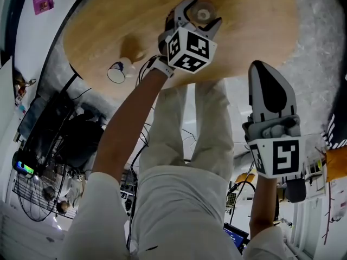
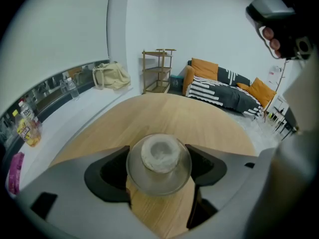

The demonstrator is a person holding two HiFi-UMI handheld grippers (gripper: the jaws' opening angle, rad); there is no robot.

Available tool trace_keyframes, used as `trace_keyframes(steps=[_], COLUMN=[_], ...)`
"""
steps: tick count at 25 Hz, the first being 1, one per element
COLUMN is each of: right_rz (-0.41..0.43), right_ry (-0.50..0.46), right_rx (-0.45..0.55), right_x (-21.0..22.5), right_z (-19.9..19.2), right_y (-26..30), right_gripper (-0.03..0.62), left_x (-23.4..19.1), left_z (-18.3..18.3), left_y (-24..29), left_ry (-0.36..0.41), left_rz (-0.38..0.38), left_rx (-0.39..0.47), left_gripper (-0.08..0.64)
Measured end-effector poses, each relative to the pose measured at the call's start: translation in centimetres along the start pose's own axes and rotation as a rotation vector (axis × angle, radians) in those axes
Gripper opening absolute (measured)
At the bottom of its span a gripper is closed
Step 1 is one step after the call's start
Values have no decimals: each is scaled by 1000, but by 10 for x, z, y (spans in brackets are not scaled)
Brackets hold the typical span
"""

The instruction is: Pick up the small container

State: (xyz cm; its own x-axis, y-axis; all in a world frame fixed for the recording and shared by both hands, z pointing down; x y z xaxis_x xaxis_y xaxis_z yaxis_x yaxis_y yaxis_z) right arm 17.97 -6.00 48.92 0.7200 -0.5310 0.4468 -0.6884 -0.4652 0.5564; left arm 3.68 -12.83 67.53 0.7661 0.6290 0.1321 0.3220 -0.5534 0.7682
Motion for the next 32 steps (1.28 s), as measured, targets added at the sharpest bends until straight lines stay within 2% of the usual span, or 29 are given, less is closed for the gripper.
trace_keyframes(steps=[3,11,19,23,27,32], right_rz=[-4,5,16,11,13,13], right_ry=[8,20,22,27,19,16], right_rx=[-2,-3,-10,-7,-3,4], right_x=[2,-2,-6,-5,-7,-12], right_z=[-3,-7,-11,-12,-11,-11], right_y=[2,9,9,6,5,3], right_gripper=[11,11,11,11,11,11], left_x=[0,-4,-4,-3,-2,-5], left_z=[0,11,7,10,12,10], left_y=[7,16,24,25,26,26], left_ry=[22,-59,-95,-81,-68,-136], left_rz=[17,74,71,75,76,66], left_rx=[25,102,105,124,106,88], left_gripper=[331,331,331,331,333,333])
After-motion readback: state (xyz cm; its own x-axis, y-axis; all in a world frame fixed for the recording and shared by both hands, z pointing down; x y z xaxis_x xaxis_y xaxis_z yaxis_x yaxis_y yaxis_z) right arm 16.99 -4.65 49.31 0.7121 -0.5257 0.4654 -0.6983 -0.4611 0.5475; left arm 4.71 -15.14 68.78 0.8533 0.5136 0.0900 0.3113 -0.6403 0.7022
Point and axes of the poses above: the fingertips, and each gripper's own axes: y forward along the fingers, x to its right, z out of its top, the point moved 7 cm from there along -y, backward along the fingers, and after that the axes turned 11 degrees about z, right-handed, at the moved point
